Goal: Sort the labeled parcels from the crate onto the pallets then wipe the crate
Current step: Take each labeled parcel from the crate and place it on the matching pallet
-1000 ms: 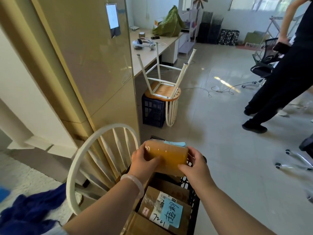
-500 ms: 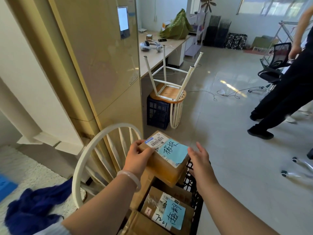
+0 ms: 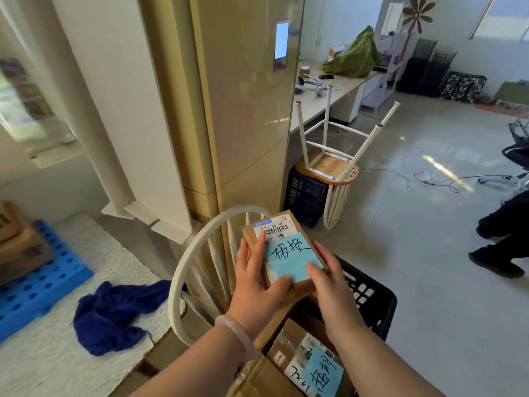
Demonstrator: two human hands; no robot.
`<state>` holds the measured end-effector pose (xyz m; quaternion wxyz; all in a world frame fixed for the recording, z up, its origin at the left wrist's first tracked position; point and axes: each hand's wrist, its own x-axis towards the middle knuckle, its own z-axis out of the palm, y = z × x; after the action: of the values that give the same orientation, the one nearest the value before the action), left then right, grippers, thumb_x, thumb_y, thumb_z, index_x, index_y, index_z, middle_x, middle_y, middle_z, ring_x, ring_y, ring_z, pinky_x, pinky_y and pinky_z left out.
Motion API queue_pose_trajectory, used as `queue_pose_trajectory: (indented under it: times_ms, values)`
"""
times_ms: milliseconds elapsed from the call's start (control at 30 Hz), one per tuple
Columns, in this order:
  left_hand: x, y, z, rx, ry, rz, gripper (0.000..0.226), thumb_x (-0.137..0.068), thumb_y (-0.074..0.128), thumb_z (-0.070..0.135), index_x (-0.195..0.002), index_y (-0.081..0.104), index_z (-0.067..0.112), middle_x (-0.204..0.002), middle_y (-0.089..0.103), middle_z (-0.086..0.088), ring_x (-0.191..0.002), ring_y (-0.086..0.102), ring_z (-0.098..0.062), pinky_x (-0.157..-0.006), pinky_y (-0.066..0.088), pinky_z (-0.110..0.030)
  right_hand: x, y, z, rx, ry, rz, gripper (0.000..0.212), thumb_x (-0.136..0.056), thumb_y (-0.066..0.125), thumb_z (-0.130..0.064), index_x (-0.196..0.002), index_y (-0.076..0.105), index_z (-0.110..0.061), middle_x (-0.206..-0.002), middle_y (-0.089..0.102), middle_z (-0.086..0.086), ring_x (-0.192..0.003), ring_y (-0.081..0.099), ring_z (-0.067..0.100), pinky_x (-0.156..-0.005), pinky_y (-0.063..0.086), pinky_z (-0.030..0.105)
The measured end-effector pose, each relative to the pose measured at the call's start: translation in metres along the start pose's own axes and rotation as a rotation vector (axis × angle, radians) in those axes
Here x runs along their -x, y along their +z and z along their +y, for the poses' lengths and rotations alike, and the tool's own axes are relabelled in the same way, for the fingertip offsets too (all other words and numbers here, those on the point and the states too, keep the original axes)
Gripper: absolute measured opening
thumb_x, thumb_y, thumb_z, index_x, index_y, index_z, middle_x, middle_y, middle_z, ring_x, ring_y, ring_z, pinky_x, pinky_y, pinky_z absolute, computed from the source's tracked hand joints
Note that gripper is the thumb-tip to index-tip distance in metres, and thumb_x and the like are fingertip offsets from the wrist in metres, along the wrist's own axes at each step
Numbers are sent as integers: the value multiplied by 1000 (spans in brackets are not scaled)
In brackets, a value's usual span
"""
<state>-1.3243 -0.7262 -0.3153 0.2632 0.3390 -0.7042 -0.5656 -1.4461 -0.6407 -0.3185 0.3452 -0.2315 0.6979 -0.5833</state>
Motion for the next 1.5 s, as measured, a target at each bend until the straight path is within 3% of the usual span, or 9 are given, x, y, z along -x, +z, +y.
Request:
queue_pose_trajectory:
  times_ms: [133, 400, 533, 700, 833, 1067, 1300, 1400, 1500]
  values:
    - [12, -54, -5, -68, 57, 140, 87, -68, 67, 48, -139, 19, 61, -156, -3, 25, -148, 1, -7, -119, 24, -39, 9, 49, -14, 127, -203, -68, 50, -96, 55, -33, -130, 33, -62, -135, 46, -9, -118, 52, 8, -72, 52, 12]
    - [61, -197, -16, -67, 30, 455, 86, -60, 69, 49, -133, 27, 63, -157, 2, 20, -147, -1, -2, -120, 18, -34, 23, 190, -44, 207, -377, -504, 58, -98, 51, -31, -127, 24, -74, -137, 38, -22, -125, 44, -2, -95, 50, 21]
    - [92, -268, -33, -118, 21, 598, 79, -74, 78, 27, -125, 28, 61, -156, 12, 11, -144, 1, 4, -116, 23, -28, 38, 271, -45, 258, -412, -628, 63, -99, 50, -30, -134, 21, -73, -141, 34, -18, -129, 40, -1, -106, 44, 29]
    - [132, -350, -62, -123, 16, 728, 80, -80, 76, 16, -126, 27, 59, -135, 31, 26, -127, 27, 14, -99, 45, -18, 65, 364, -43, 286, -384, -760, 54, -99, 48, -33, -139, 25, -60, -142, 29, -16, -121, 41, -5, -81, 49, 10]
    - [159, -414, -86, -77, -27, 792, 77, -82, 74, 21, -131, 28, 60, -130, 31, 41, -131, 31, 6, -106, 44, -34, 80, 439, -44, 316, -350, -866, 53, -99, 49, -36, -138, 24, -62, -138, 30, -15, -118, 41, -4, -77, 48, 8]
    - [186, -506, -114, 9, -80, 866, 75, -79, 68, 29, -127, 28, 71, -134, 37, 31, -130, 41, -8, -103, 47, -43, 99, 545, -35, 346, -356, -995, 62, -96, 55, -39, -135, 19, -71, -144, 30, -18, -130, 37, 1, -108, 42, 36]
    - [170, -591, -116, -61, -50, 933, 68, -86, 66, 20, -132, 28, 53, -133, 39, 18, -126, 40, -3, -94, 41, -16, 93, 632, -71, 382, -429, -968, 54, -96, 54, -42, -138, 26, -62, -146, 33, -16, -131, 36, 3, -109, 40, 35]
    - [156, -635, -114, -17, -70, 950, 73, -74, 62, 43, -137, 26, 51, -144, 37, 11, -132, 41, -9, -105, 45, -39, 82, 676, -90, 414, -478, -960, 55, -96, 53, -44, -140, 25, -60, -147, 36, -13, -131, 39, 7, -108, 41, 34]
    - [138, -680, -114, -62, -73, 946, 71, -86, 62, 31, -146, 26, 41, -148, 36, 9, -132, 38, -7, -109, 39, -39, 69, 720, -106, 432, -490, -947, 57, -97, 52, -45, -144, 22, -55, -149, 36, -11, -132, 39, 9, -109, 39, 37]
